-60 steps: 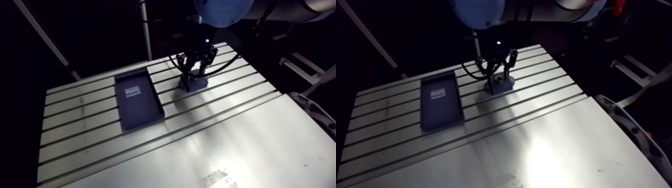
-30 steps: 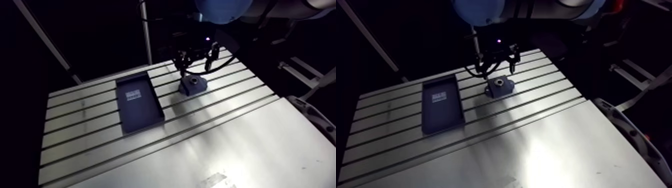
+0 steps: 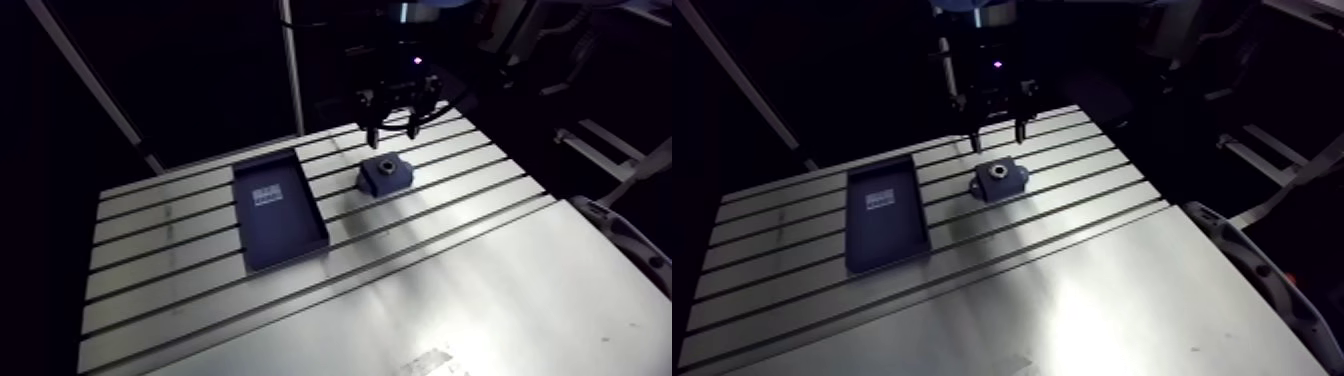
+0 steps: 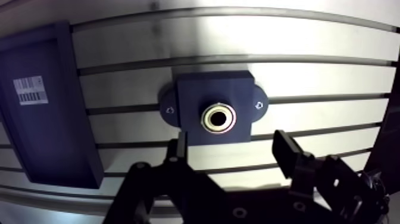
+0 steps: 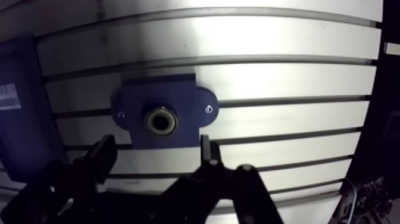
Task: Pick up the bearing and press it into the housing until flush.
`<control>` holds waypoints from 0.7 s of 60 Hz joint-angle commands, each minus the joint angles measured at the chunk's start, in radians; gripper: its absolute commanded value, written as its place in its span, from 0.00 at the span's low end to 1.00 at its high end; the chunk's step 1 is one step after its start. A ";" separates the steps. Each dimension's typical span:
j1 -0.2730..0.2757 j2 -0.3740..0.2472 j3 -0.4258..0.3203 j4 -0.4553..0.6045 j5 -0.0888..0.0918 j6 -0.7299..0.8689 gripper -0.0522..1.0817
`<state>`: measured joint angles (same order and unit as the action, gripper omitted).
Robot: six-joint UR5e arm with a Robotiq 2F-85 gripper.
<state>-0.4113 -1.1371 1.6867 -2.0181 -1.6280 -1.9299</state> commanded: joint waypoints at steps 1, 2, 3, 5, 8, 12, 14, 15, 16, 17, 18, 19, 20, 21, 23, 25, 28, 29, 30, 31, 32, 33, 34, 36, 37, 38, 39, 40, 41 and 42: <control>0.000 0.002 -0.003 0.011 -0.005 0.001 0.84; 0.000 0.001 -0.002 0.011 -0.004 0.001 0.85; 0.000 0.001 -0.002 0.011 -0.004 0.001 0.85; 0.000 0.001 0.001 0.009 -0.002 0.001 0.85; 0.000 0.000 0.007 0.003 0.000 0.001 0.86; 0.000 0.000 0.014 -0.002 -0.002 0.001 0.87; 0.000 0.000 0.024 -0.009 -0.002 0.002 0.88; 0.000 -0.002 0.028 -0.016 -0.002 0.002 0.89; 0.000 -0.002 0.028 -0.016 -0.002 0.002 0.89; 0.000 -0.002 0.033 -0.022 -0.002 0.001 0.89; 0.000 -0.002 0.033 -0.022 -0.002 0.001 0.89; 0.000 0.000 0.036 -0.029 -0.003 0.001 0.90; 0.000 0.000 0.036 -0.029 -0.003 0.001 0.90; 0.000 0.001 0.037 -0.037 -0.005 0.001 0.90; 0.000 0.004 0.040 -0.047 -0.003 0.001 0.90; -0.001 0.004 0.041 -0.053 -0.003 0.001 0.90; -0.001 0.006 0.042 -0.055 -0.002 -0.004 0.91; -0.001 0.009 0.041 -0.055 -0.002 -0.005 0.91; -0.001 0.012 0.041 -0.055 -0.002 -0.007 0.91; -0.001 0.012 0.041 -0.055 -0.001 -0.008 0.92; -0.001 0.012 0.041 -0.055 -0.001 -0.008 0.92; -0.001 0.012 0.041 -0.055 0.000 -0.008 0.92; -0.001 0.012 0.041 -0.055 0.000 -0.008 0.92; 0.000 0.012 0.043 -0.055 0.000 -0.007 0.92; 0.000 0.012 0.043 -0.055 0.000 -0.007 0.92; 0.000 0.013 0.043 -0.055 0.001 -0.007 0.92; 0.000 0.013 0.043 -0.055 0.001 -0.007 0.92; 0.000 0.014 0.044 -0.055 0.003 -0.007 0.92; 0.000 0.014 0.046 -0.055 0.004 -0.008 0.92; 0.000 0.014 0.046 -0.055 0.004 -0.008 0.92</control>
<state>-0.4121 -1.1272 1.7279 -2.0707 -1.6287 -1.9358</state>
